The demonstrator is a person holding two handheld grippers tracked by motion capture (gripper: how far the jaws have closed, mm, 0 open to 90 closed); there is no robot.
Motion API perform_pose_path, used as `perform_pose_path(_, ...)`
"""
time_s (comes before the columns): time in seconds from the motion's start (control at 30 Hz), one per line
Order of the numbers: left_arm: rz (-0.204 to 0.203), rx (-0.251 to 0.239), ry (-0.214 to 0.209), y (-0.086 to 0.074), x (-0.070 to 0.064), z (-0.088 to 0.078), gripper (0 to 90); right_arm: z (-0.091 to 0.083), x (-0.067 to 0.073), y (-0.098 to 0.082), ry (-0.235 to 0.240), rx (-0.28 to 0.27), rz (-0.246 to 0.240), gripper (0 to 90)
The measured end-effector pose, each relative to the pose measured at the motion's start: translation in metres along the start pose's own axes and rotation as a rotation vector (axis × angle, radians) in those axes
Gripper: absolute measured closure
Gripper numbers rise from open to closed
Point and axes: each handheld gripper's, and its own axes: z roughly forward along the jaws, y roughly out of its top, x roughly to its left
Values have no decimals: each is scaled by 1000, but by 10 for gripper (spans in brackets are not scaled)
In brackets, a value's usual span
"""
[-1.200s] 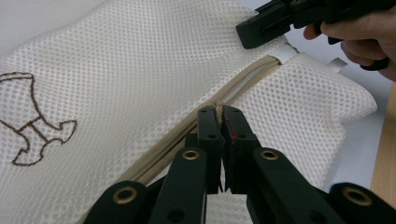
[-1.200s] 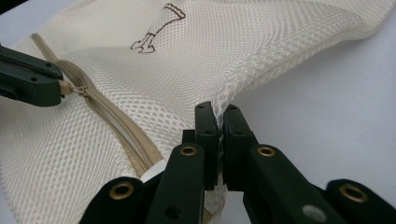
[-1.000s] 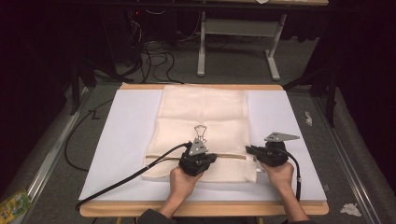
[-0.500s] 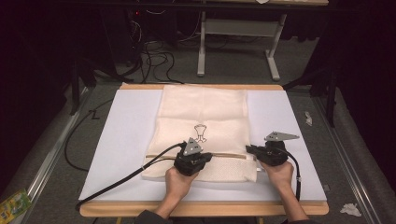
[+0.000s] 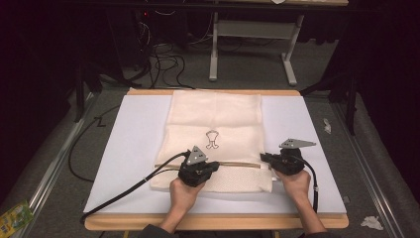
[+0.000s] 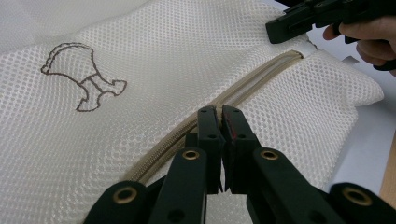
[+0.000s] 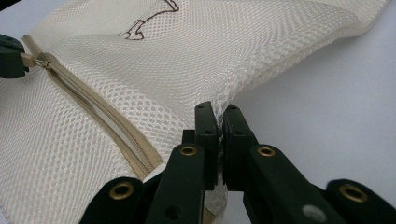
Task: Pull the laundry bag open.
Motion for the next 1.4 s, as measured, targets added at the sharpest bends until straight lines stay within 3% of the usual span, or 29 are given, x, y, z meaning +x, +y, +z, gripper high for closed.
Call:
perform_pose_path(0.37,-3,-8,8,-2,4,-7,870,2,1,2,-9,15,-5,881)
perform_pose_path(0.47,-21,-17,1,-2,9,-10,870,1,0,3,-8,18,-4,881)
perform_pose_path(0.73,4,-7,21,-4,8,-13,871,2,1,4,-11,18,-12,881)
perform_pose_path(1.4,10,2,42,-4,13,-18,871,4,0,3,-15,28,-8,881)
